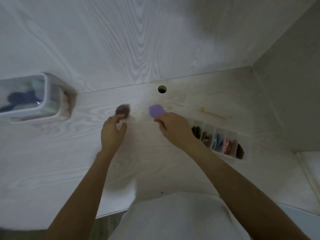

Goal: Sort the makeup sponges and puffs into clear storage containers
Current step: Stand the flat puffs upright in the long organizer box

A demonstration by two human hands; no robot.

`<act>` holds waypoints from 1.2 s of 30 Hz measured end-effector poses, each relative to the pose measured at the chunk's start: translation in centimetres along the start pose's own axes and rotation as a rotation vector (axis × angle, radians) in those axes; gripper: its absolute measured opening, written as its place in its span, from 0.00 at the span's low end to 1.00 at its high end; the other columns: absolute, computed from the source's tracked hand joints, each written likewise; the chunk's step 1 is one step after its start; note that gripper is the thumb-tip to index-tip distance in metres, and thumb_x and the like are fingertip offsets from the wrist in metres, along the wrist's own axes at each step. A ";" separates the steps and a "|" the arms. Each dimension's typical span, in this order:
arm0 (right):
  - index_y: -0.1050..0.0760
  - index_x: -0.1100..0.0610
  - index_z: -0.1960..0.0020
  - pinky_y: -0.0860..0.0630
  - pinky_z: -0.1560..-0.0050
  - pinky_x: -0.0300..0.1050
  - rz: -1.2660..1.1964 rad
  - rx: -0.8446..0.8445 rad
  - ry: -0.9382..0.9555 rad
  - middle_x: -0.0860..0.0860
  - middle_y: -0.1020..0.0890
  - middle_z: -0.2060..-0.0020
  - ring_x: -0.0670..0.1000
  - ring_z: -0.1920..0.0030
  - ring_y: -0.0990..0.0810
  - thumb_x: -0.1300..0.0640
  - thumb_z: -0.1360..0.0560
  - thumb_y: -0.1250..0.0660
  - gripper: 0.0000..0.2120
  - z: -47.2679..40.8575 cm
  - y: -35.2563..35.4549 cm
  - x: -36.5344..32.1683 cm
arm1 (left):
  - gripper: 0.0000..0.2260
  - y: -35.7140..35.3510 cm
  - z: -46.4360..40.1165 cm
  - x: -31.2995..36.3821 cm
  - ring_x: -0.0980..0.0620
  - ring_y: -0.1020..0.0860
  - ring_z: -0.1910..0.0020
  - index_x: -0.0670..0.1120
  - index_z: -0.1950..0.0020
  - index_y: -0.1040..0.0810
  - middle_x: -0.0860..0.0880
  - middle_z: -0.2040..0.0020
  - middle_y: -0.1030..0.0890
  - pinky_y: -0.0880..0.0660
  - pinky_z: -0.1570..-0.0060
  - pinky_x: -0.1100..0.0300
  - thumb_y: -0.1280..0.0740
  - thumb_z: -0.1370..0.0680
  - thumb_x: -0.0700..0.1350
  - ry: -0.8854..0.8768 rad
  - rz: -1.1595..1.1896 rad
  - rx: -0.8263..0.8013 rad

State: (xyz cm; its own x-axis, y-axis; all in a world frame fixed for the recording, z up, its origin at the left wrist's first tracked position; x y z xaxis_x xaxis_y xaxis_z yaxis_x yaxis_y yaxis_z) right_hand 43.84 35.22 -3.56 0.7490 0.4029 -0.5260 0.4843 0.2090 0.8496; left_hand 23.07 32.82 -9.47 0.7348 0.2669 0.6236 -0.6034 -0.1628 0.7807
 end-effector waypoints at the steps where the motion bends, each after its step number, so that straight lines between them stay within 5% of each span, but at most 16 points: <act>1: 0.24 0.57 0.40 0.27 0.55 0.48 0.047 -0.047 -0.002 0.56 0.21 0.45 0.57 0.49 0.23 0.63 0.22 0.41 0.13 -2.2 -1.7 0.0 | 0.14 0.0 -0.6 -0.2 0.43 0.24 0.47 0.45 0.41 0.23 0.43 0.47 0.21 0.27 0.48 0.51 0.33 0.26 0.42 0.000 -0.028 -0.017; 4: 0.35 0.55 0.31 0.30 0.48 0.53 0.278 -0.217 -0.104 0.57 0.32 0.34 0.60 0.40 0.31 0.65 0.22 0.44 0.20 -7.6 -6.5 1.6 | 0.19 -0.5 -2.3 -0.7 0.42 0.28 0.42 0.45 0.36 0.27 0.42 0.40 0.25 0.30 0.46 0.50 0.33 0.27 0.44 -0.008 -0.156 -0.076; 8: 0.32 0.61 0.39 0.30 0.51 0.51 0.398 -0.283 -0.198 0.60 0.30 0.41 0.60 0.43 0.31 0.67 0.23 0.45 0.13 -9.5 -7.8 3.0 | 0.19 -1.6 -3.6 -1.0 0.42 0.32 0.40 0.43 0.33 0.29 0.41 0.37 0.29 0.29 0.48 0.48 0.36 0.24 0.45 -0.010 -0.280 -0.160; 13: 0.25 0.62 0.48 0.35 0.58 0.41 -0.038 0.079 -0.169 0.57 0.24 0.52 0.54 0.56 0.25 0.62 0.24 0.36 0.06 -4.3 -1.2 2.1 | 0.10 -1.2 -4.7 -1.3 0.40 0.32 0.41 0.41 0.46 0.22 0.39 0.41 0.28 0.28 0.49 0.48 0.32 0.26 0.41 0.017 -0.116 -0.085; 18: 0.22 0.58 0.50 0.32 0.58 0.40 -0.128 0.358 -0.435 0.54 0.20 0.58 0.52 0.58 0.25 0.56 0.27 0.30 0.07 7.0 5.8 5.8 | 0.18 -1.5 -5.0 -0.2 0.44 0.23 0.50 0.41 0.40 0.28 0.42 0.49 0.21 0.29 0.53 0.55 0.29 0.28 0.39 0.104 0.019 -0.159; 20: 0.23 0.57 0.51 0.32 0.63 0.36 -0.202 0.453 -0.574 0.53 0.21 0.60 0.51 0.62 0.25 0.57 0.26 0.31 0.06 11.0 7.6 7.9 | 0.13 -1.3 -3.9 1.2 0.48 0.23 0.51 0.42 0.43 0.25 0.47 0.52 0.22 0.31 0.55 0.62 0.31 0.26 0.40 0.137 0.134 -0.171; 25: 0.29 0.51 0.52 0.22 0.62 0.53 -0.336 0.542 -0.752 0.50 0.21 0.63 0.56 0.64 0.20 0.60 0.25 0.34 0.05 16.3 8.8 11.0 | 0.02 -2.0 1.3 11.8 0.57 0.25 0.60 0.50 0.53 0.20 0.53 0.55 0.23 0.29 0.60 0.68 0.30 0.25 0.45 -0.385 0.172 -0.130; 28: 0.31 0.55 0.50 0.23 0.63 0.41 -0.373 0.552 -0.734 0.48 0.22 0.65 0.52 0.66 0.19 0.61 0.24 0.35 0.06 15.7 8.3 10.4 | 0.04 -3.6 4.1 16.2 0.57 0.25 0.59 0.49 0.51 0.20 0.54 0.55 0.21 0.29 0.61 0.67 0.31 0.25 0.45 -0.589 0.159 -0.200; 30: 0.31 0.58 0.50 0.26 0.67 0.35 -0.289 0.550 -0.654 0.50 0.22 0.65 0.49 0.67 0.22 0.60 0.25 0.34 0.07 13.9 8.0 9.3 | 0.06 -4.1 5.1 17.1 0.57 0.24 0.59 0.49 0.49 0.20 0.52 0.54 0.20 0.27 0.62 0.64 0.32 0.25 0.44 -0.593 0.208 -0.240; 33: 0.30 0.61 0.47 0.26 0.69 0.46 0.016 0.408 -0.549 0.56 0.23 0.60 0.54 0.67 0.24 0.62 0.24 0.37 0.07 11.2 6.4 8.1 | 0.07 -4.6 5.9 17.0 0.57 0.24 0.59 0.49 0.48 0.21 0.52 0.54 0.19 0.25 0.61 0.61 0.32 0.25 0.44 -0.538 0.213 -0.261; 36: 0.31 0.62 0.44 0.30 0.69 0.45 0.324 0.208 -0.556 0.57 0.23 0.55 0.56 0.64 0.23 0.61 0.22 0.41 0.07 10.2 4.7 8.1 | 0.08 -4.5 6.3 16.1 0.59 0.24 0.58 0.50 0.48 0.21 0.55 0.53 0.20 0.25 0.61 0.63 0.31 0.25 0.42 -0.468 0.259 -0.267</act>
State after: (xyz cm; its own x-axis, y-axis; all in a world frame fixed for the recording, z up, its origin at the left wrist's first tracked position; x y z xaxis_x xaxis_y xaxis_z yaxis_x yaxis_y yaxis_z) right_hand 56.81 30.37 -4.24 0.9654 -0.1138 -0.2347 0.2313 -0.0430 0.9719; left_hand 39.59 31.85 -2.66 0.5749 -0.2063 0.7918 -0.7939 0.0937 0.6008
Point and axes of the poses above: each hand's wrist, its own z-axis away from the middle knuckle, its own y-axis out of the back of the hand, x = y × z, the point moved 7 cm from there along -z, towards the middle knuckle
